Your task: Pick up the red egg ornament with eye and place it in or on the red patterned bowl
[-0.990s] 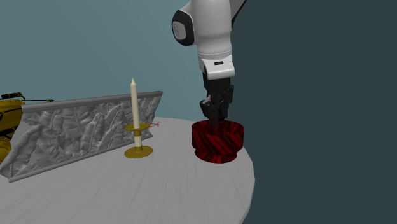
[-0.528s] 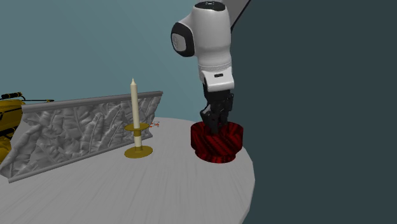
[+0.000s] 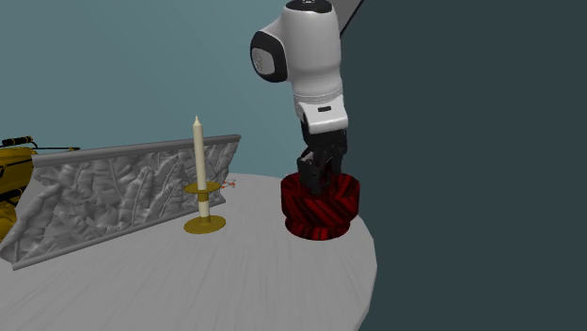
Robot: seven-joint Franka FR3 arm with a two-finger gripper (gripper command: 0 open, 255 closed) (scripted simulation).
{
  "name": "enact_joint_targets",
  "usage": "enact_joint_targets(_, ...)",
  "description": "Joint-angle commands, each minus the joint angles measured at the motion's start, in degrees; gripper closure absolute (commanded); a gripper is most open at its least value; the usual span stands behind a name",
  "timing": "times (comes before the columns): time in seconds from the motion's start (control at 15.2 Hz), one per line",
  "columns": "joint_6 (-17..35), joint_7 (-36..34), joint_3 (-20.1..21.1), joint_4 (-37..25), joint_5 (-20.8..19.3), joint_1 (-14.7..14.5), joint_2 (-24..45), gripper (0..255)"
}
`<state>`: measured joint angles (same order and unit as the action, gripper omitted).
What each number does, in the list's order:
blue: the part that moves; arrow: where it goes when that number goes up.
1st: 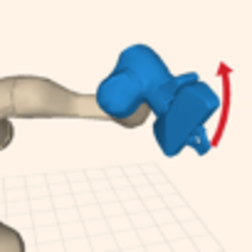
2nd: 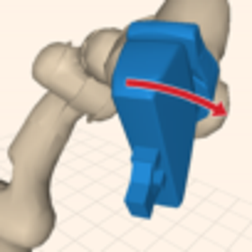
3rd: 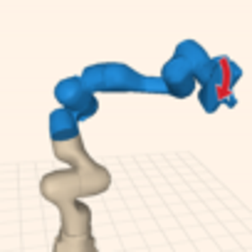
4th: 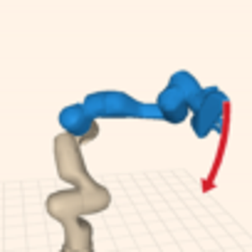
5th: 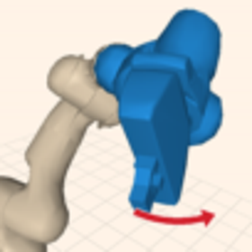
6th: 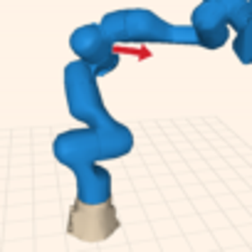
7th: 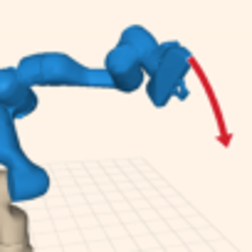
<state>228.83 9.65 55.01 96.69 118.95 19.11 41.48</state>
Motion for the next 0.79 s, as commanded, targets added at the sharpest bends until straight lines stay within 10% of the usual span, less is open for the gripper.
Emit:
enact_joint_targets(0.0,-0.3,-0.5,-0.5,1.2,2.2,-0.1,0.5,0)
enact_joint_targets(0.73,3.9,2.4,5.5,1.2,5.3,4.4,-2.5,0)
